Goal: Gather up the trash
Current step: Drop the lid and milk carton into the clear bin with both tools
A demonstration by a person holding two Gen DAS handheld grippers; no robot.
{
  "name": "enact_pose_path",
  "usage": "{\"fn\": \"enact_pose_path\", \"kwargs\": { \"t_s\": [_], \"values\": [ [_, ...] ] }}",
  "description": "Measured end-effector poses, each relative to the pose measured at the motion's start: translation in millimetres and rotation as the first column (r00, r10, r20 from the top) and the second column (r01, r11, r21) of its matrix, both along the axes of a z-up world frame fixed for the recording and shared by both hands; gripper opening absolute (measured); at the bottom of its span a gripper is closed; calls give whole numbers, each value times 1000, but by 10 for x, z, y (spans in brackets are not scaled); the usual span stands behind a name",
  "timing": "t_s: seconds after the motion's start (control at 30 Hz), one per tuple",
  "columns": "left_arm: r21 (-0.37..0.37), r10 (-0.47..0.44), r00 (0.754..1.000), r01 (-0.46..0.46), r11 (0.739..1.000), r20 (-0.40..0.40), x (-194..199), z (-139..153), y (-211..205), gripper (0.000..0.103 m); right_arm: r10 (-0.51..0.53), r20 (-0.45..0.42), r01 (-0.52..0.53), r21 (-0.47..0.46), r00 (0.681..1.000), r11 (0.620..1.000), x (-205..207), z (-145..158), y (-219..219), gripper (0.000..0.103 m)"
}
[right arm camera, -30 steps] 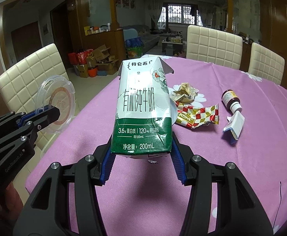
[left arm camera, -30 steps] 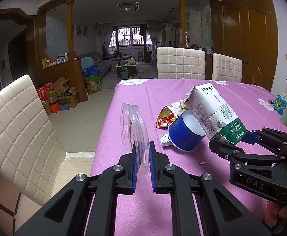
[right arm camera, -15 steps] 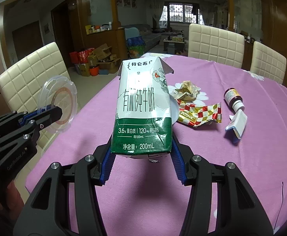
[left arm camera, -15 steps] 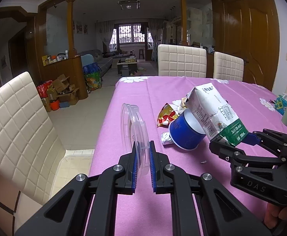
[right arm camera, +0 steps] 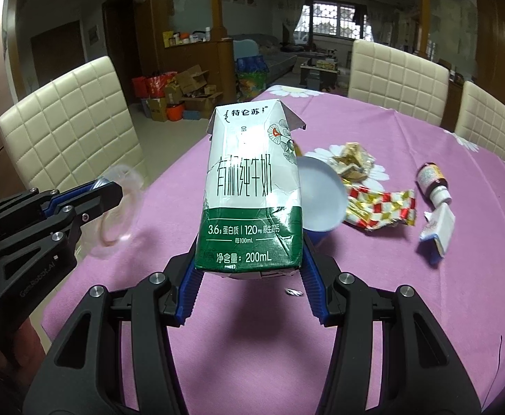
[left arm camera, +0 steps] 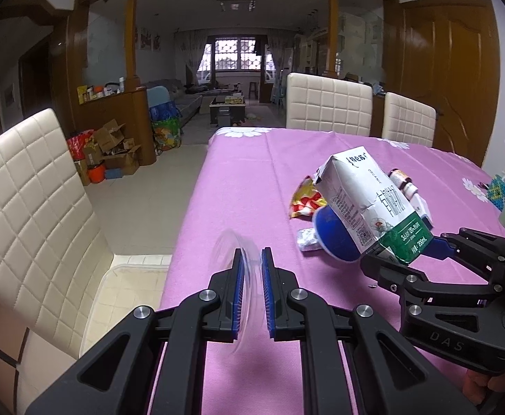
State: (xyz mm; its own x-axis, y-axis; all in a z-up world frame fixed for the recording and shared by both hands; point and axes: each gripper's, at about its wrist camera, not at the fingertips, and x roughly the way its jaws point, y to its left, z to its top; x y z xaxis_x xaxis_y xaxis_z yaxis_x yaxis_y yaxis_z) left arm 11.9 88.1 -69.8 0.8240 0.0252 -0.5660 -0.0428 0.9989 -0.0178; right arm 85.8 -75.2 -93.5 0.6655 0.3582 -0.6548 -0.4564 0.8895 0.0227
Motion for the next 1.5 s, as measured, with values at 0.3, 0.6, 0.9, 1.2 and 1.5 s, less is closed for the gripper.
{"fn": "enact_pose_path", "kwargs": {
  "t_s": [0.3,0.6,0.9,1.2,1.5],
  "values": [
    [-26,107,994,-107,994,-3,-33,-81,464,11,118,16,-117,-46,993,992,72,-2,518,53],
    [-47,215,974,-219,975,-79,34,-310,1006,12,215,7,-214,-75,977,974,141,-83,1058,53],
    [-51,337,938,-342,938,-87,44,-503,1408,91,234,-35,-236,-95,972,967,300,-210,1287,53],
    [-74,430,892,-442,894,-143,-31,-676,1677,91,281,-76,-289,-123,957,949,313,-328,1538,53],
    [-87,472,863,-492,866,-182,-151,-767,1849,91,335,-65,-340,-134,940,931,232,-332,1764,53]
  ]
}}
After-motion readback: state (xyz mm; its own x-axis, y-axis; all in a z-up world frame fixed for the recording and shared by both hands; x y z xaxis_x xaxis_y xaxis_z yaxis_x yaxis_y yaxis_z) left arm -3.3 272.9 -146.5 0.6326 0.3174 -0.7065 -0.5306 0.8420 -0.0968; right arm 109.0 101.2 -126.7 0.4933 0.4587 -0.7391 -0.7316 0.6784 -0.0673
